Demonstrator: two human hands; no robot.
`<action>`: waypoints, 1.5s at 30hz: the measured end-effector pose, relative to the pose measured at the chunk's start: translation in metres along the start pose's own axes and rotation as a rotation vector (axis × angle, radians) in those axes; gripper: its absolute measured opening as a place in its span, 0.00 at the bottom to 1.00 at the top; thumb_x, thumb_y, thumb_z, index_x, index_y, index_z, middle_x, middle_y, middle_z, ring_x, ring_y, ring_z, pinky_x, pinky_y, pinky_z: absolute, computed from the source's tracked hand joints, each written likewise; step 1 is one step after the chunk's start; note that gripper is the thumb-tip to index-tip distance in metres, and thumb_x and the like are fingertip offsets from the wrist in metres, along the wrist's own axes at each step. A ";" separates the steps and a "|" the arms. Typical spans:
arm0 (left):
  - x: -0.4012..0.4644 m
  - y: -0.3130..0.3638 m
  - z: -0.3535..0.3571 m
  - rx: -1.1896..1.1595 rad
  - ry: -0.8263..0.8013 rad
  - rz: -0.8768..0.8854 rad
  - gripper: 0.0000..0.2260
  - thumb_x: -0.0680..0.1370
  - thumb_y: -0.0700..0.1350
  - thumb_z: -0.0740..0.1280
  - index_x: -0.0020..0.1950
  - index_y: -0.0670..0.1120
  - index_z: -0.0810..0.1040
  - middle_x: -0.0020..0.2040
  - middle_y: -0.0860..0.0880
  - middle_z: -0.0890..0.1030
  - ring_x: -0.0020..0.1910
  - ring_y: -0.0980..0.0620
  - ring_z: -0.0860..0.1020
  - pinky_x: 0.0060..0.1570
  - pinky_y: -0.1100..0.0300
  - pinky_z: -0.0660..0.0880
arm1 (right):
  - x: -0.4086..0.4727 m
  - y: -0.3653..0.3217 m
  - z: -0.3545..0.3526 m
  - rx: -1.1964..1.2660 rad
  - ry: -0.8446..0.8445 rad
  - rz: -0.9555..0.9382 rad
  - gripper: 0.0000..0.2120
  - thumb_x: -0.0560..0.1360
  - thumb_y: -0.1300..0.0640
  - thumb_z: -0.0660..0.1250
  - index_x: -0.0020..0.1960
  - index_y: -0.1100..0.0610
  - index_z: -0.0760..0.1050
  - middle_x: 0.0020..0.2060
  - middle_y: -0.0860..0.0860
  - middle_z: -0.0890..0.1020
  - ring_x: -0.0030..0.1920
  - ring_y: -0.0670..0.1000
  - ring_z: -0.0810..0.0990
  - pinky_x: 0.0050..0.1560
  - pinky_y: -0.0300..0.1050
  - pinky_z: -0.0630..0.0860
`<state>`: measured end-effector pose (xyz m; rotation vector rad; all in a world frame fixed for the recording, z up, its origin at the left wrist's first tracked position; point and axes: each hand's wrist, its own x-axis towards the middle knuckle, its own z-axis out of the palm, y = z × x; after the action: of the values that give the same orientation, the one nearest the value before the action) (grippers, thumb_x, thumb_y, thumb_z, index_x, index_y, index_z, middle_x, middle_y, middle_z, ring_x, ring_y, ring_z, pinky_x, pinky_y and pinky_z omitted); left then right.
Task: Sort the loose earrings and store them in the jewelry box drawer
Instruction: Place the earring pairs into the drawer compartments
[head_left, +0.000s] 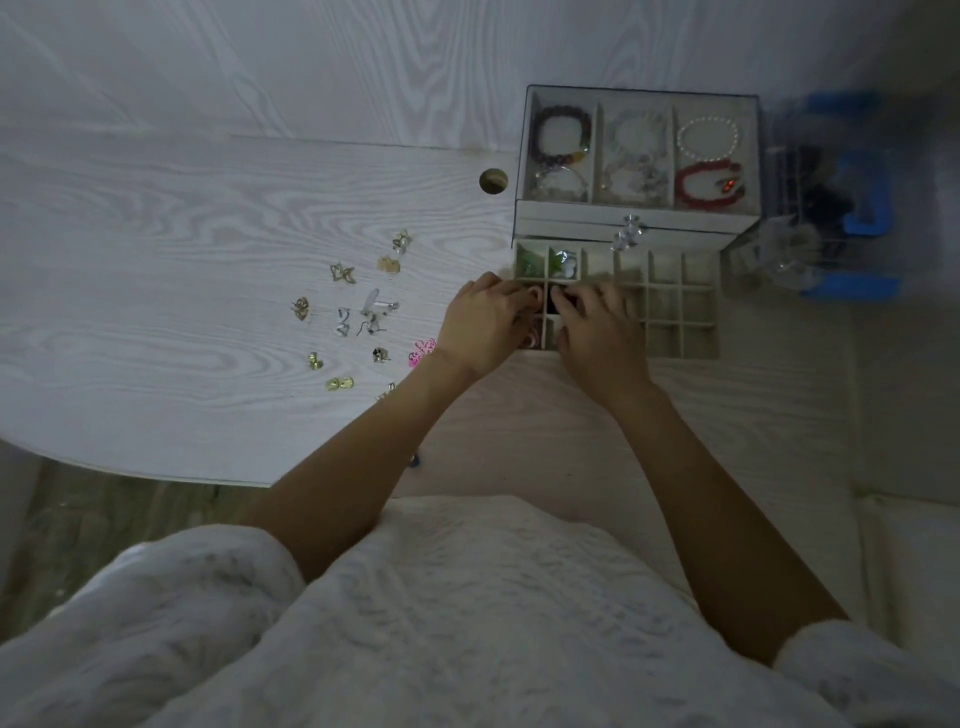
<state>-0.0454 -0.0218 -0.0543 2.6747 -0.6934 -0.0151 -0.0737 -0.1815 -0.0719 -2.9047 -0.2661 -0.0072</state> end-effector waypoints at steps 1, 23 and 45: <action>-0.002 0.000 -0.004 -0.022 -0.004 0.004 0.10 0.70 0.41 0.65 0.48 0.43 0.82 0.44 0.43 0.83 0.43 0.39 0.77 0.41 0.51 0.76 | 0.001 -0.003 -0.001 -0.016 -0.037 0.025 0.22 0.74 0.59 0.62 0.67 0.60 0.68 0.57 0.61 0.75 0.56 0.62 0.71 0.52 0.53 0.69; -0.195 -0.050 -0.021 -0.176 -0.058 -0.516 0.20 0.66 0.44 0.76 0.58 0.46 0.79 0.54 0.44 0.79 0.51 0.42 0.76 0.49 0.53 0.73 | -0.056 -0.141 0.024 0.257 -0.453 -0.292 0.28 0.71 0.50 0.70 0.67 0.55 0.66 0.59 0.54 0.71 0.57 0.55 0.72 0.47 0.50 0.76; -0.088 -0.006 -0.031 -0.434 -0.159 -0.291 0.09 0.73 0.42 0.70 0.53 0.47 0.79 0.47 0.46 0.80 0.43 0.50 0.78 0.43 0.62 0.71 | -0.039 -0.023 -0.014 0.489 0.092 0.339 0.06 0.73 0.61 0.67 0.49 0.59 0.80 0.43 0.58 0.81 0.43 0.56 0.79 0.43 0.41 0.71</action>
<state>-0.1168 0.0361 -0.0350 2.3409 -0.2940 -0.4102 -0.1163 -0.1691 -0.0540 -2.4167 0.2154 -0.0176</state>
